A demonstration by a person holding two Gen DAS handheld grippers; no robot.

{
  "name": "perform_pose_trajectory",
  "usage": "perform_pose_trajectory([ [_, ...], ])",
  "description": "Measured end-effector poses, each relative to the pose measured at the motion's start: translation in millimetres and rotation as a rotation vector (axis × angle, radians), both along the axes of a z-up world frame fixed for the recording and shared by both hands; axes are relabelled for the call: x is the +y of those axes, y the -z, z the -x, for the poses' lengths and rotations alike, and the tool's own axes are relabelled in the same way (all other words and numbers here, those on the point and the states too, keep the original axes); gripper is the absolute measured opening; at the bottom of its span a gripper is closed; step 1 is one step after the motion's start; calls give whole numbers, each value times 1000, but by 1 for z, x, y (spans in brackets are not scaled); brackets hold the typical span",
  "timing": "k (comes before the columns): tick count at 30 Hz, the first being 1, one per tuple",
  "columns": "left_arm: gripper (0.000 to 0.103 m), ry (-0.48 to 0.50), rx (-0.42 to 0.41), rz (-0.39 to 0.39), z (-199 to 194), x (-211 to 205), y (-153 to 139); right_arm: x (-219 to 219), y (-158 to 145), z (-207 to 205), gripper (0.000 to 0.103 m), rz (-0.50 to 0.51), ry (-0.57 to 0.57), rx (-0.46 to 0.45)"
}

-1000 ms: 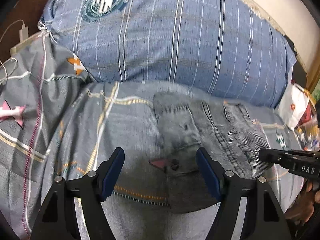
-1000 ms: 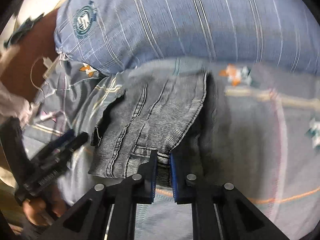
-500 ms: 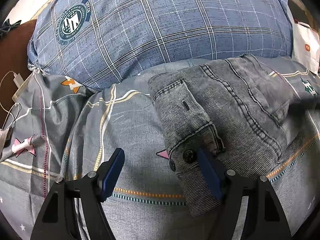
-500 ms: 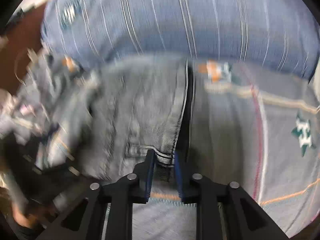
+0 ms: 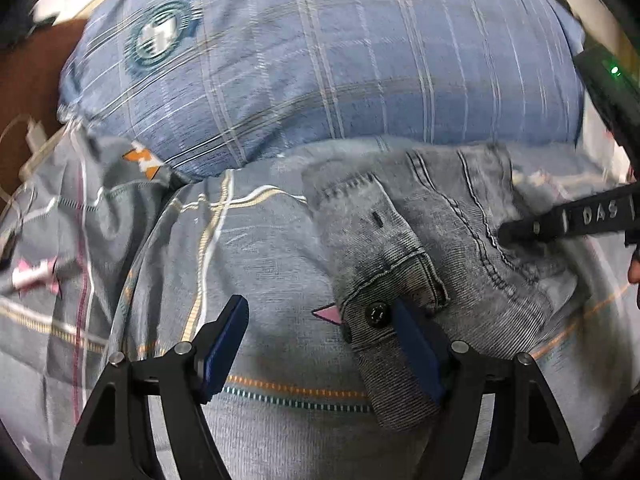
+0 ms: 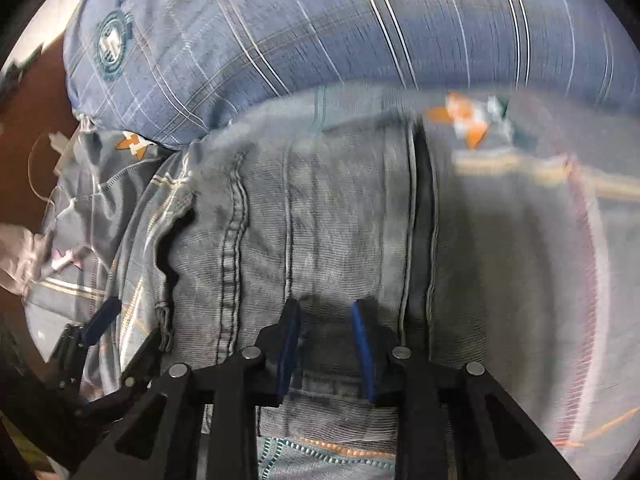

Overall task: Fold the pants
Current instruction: 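Release the jeans and withdraw both grippers from the folded stack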

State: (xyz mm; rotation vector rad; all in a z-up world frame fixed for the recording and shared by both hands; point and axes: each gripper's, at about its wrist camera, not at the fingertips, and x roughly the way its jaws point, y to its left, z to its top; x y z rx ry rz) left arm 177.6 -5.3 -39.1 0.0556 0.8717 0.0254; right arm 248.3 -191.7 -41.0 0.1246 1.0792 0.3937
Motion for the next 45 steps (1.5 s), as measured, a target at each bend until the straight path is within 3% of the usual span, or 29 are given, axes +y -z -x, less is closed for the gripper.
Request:
perform_pose_trajectory([
  [2, 75, -21, -15, 79, 4, 11, -5, 13, -23, -8, 31, -20, -17, -78],
  [4, 75, -27, -18, 125, 6, 16, -6, 26, -33, -22, 43, -43, -31, -129],
  [5, 75, -26, -13, 120, 6, 16, -3, 29, -28, -31, 58, -36, -26, -126],
  [7, 76, -19, 36, 82, 1, 10, 10, 35, 4, -55, 64, 79, 9, -64],
  [8, 77, -14, 32, 63, -1, 7, 14, 37, 35, -67, 65, 160, 31, 26],
  [9, 80, -11, 17, 55, -1, 6, 14, 34, 43, -66, 67, 137, 29, 1],
  [10, 80, -14, 19, 45, -1, 5, 13, 34, 37, -59, 67, 128, 21, -51],
  [13, 80, -23, 27, 77, 2, 14, 3, 28, 21, -43, 67, 128, 28, -61],
  [16, 81, -55, 24, 118, 16, 21, -9, 7, -12, -3, 69, 109, 83, -169],
  [18, 84, -72, 11, 112, 27, 20, -15, -2, -25, 29, 85, 116, 111, -217],
  [23, 84, -44, 25, 106, 55, 6, -27, -13, -43, 114, 103, 184, 72, -336],
  [30, 84, -54, 10, 100, 85, -8, -42, -14, -43, 179, 103, 305, 24, -355],
  [45, 91, -59, -15, 100, 92, -16, -56, -25, -51, 173, 103, 321, 129, -336],
])
